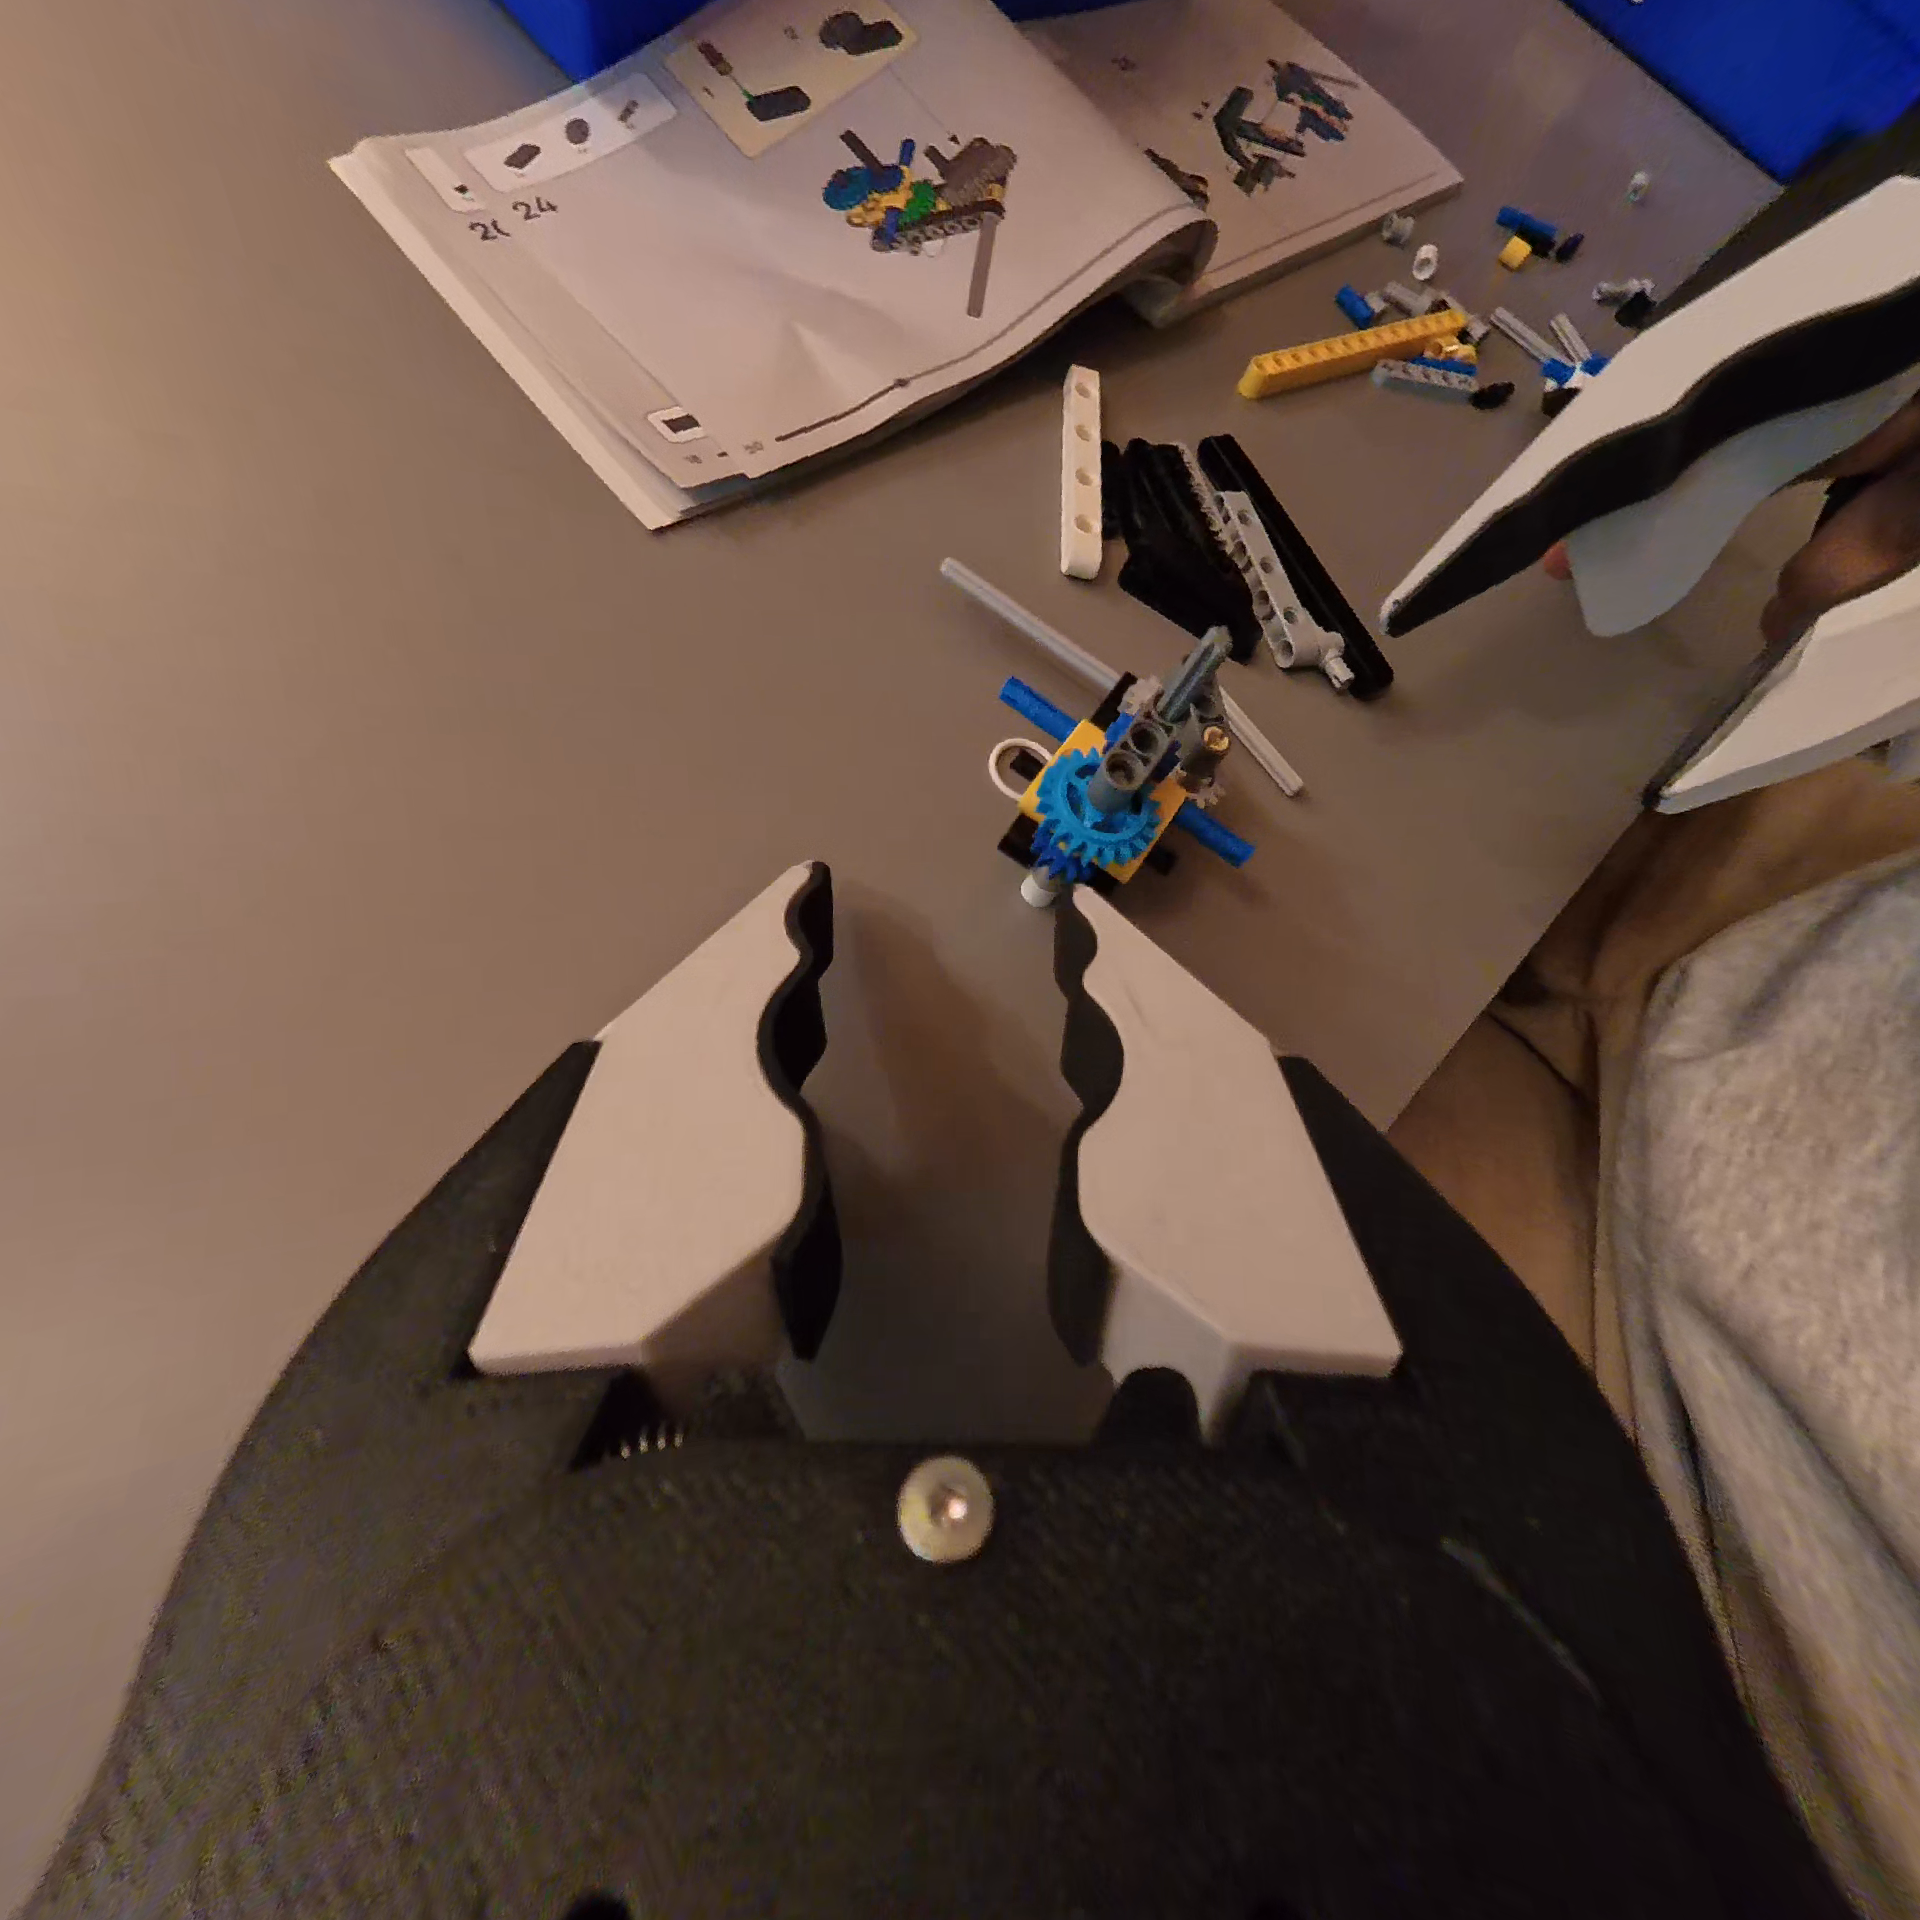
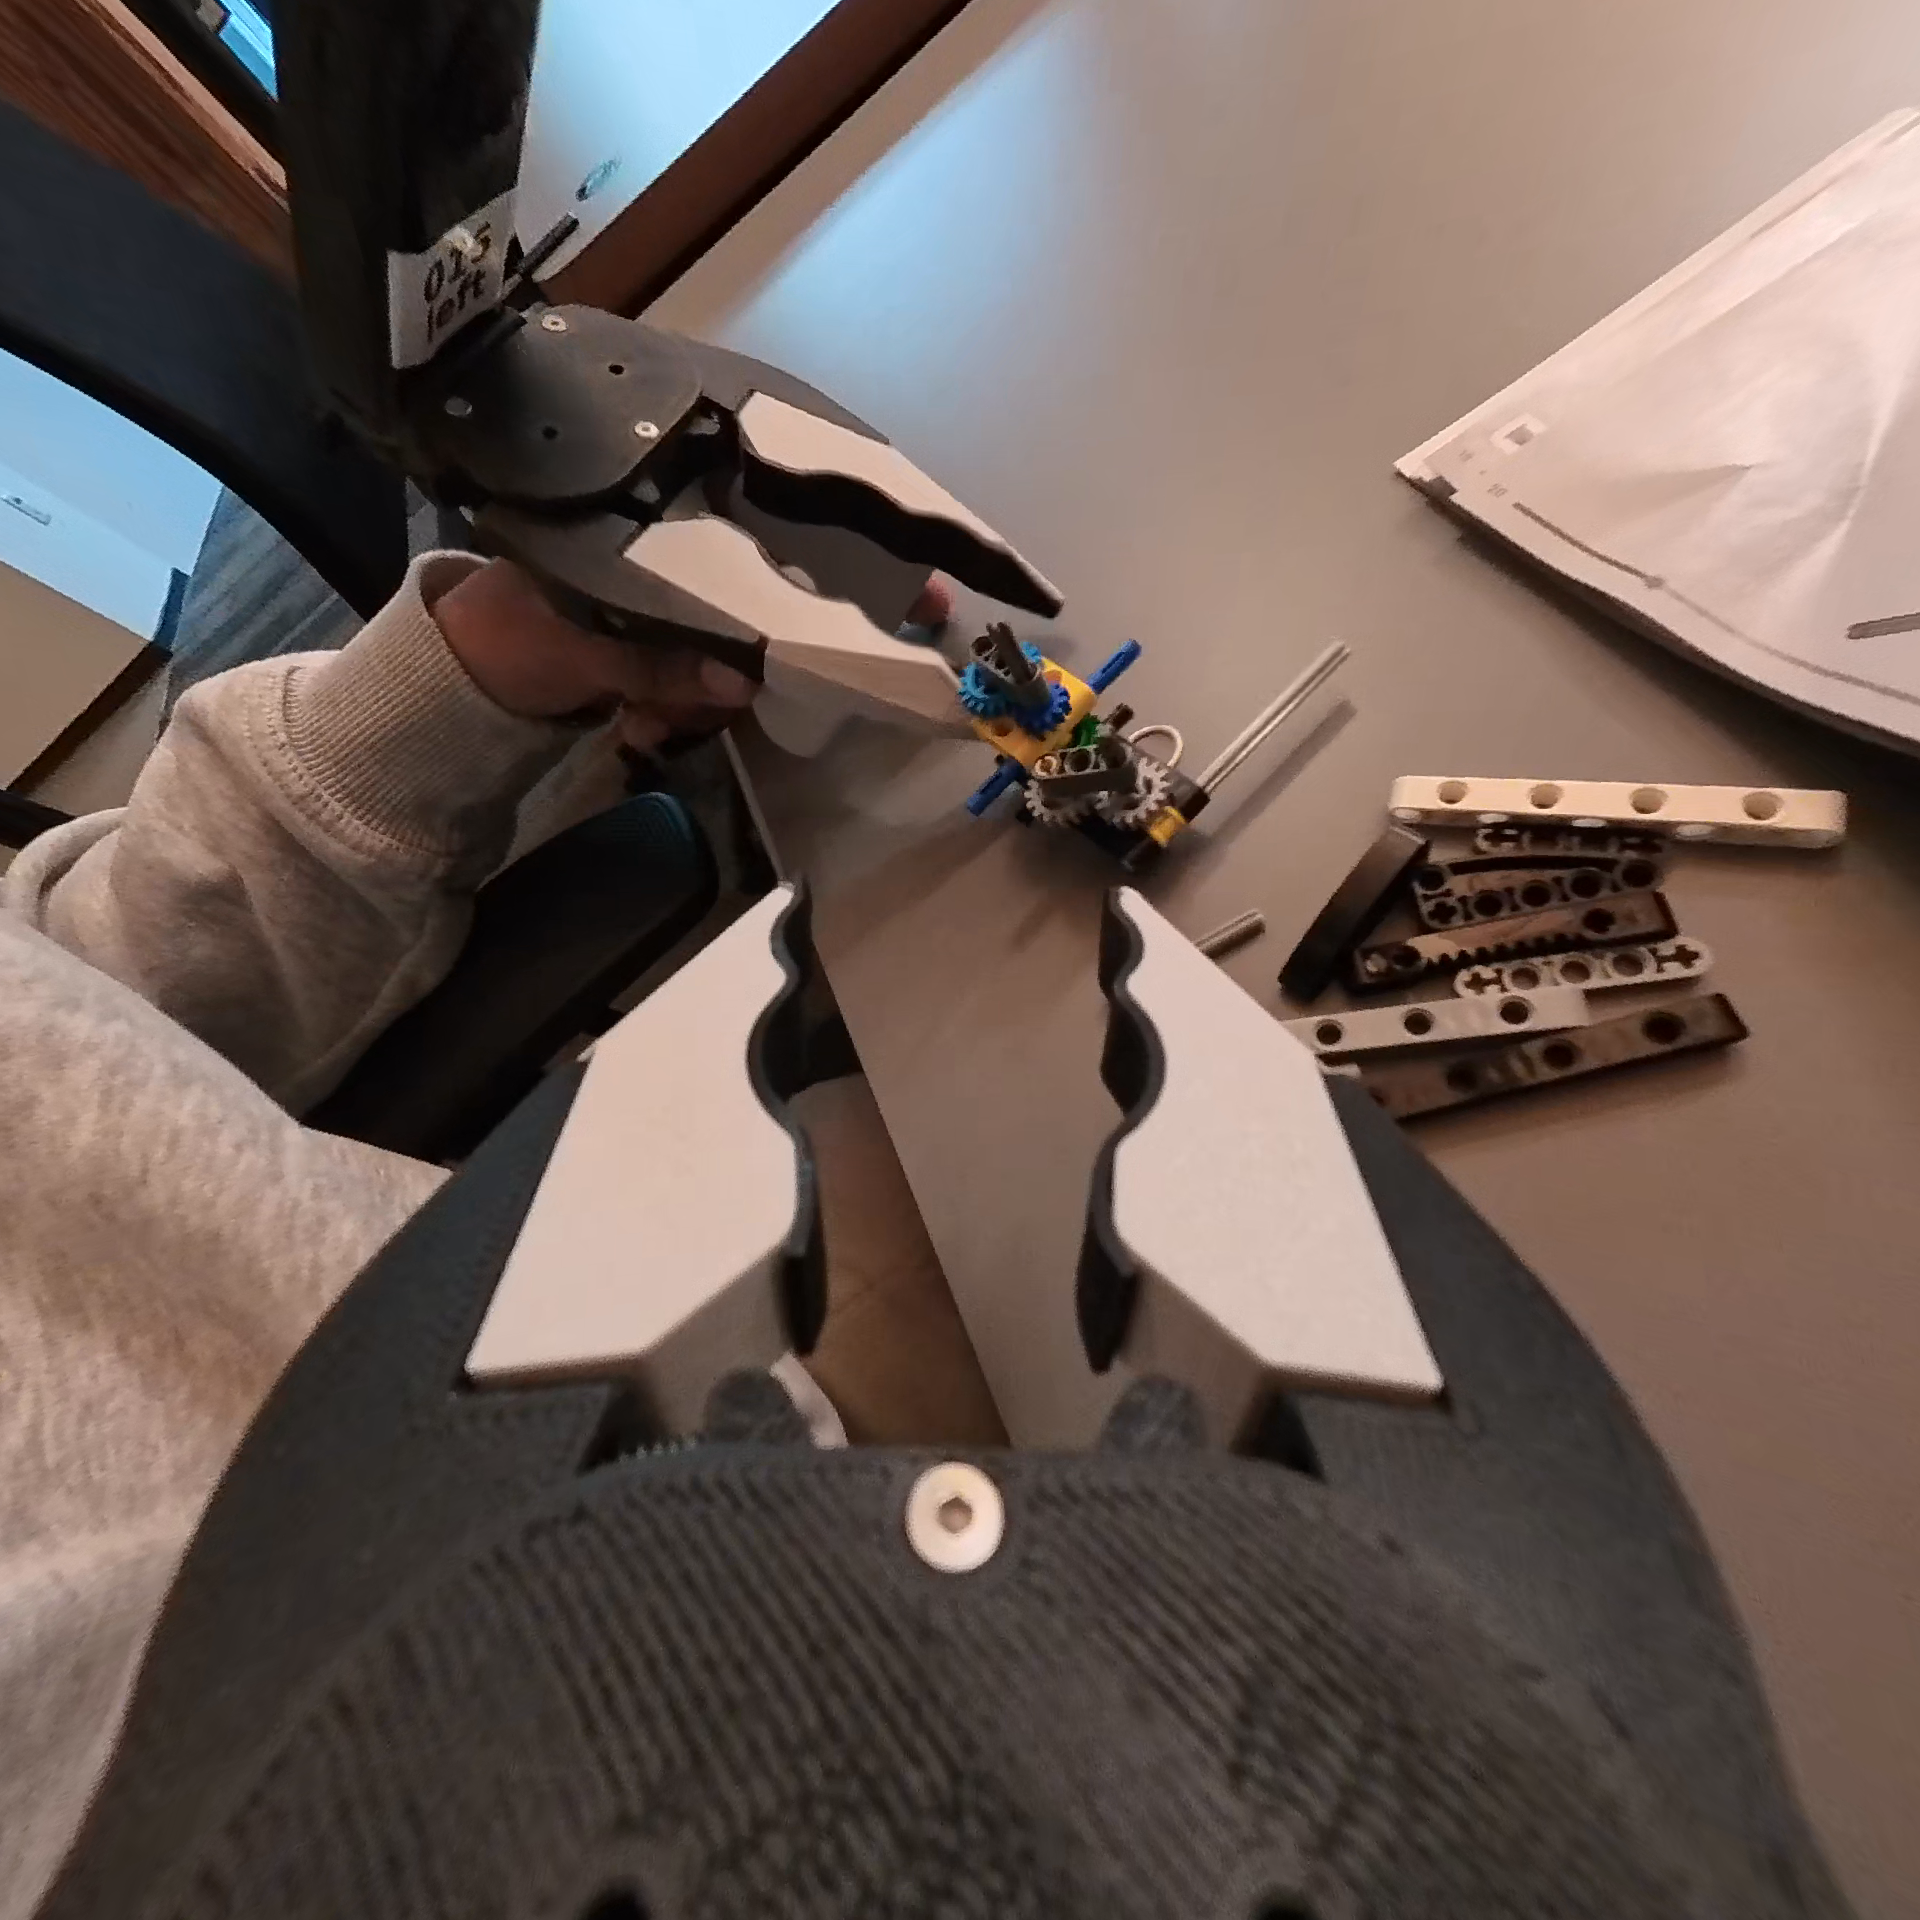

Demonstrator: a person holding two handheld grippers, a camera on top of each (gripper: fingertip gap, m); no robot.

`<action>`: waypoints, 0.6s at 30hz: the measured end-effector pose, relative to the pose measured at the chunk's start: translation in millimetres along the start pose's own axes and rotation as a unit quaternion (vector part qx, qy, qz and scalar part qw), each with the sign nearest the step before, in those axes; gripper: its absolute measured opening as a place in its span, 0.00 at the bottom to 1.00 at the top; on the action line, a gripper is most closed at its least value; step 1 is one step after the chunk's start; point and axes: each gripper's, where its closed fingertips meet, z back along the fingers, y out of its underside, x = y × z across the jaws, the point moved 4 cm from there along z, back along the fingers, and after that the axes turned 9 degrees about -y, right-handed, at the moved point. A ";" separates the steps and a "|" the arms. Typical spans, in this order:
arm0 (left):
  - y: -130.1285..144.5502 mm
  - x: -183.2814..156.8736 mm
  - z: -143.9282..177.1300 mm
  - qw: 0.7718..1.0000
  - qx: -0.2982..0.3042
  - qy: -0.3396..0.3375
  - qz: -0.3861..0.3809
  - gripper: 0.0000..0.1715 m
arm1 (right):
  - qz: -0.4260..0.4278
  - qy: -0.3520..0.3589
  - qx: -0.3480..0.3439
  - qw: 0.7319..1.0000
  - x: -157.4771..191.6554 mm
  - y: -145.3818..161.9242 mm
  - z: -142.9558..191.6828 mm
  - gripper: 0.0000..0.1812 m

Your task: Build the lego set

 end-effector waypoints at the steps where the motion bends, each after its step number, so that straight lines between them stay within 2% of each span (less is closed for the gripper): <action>1: -0.2 0.6 0.3 1.000 -0.001 -0.002 0.002 0.24 | 0.000 0.000 0.000 1.000 0.0 0.1 0.0 0.30; 13: -3.3 9.0 3.2 0.999 -0.018 -0.046 0.024 0.23 | -0.001 -0.001 -0.012 1.000 -0.6 -0.4 5.1 0.30; 18: -2.7 2.8 5.2 0.999 -0.019 -0.025 0.031 0.24 | -0.001 -0.001 -0.015 1.000 -0.8 -0.3 6.3 0.30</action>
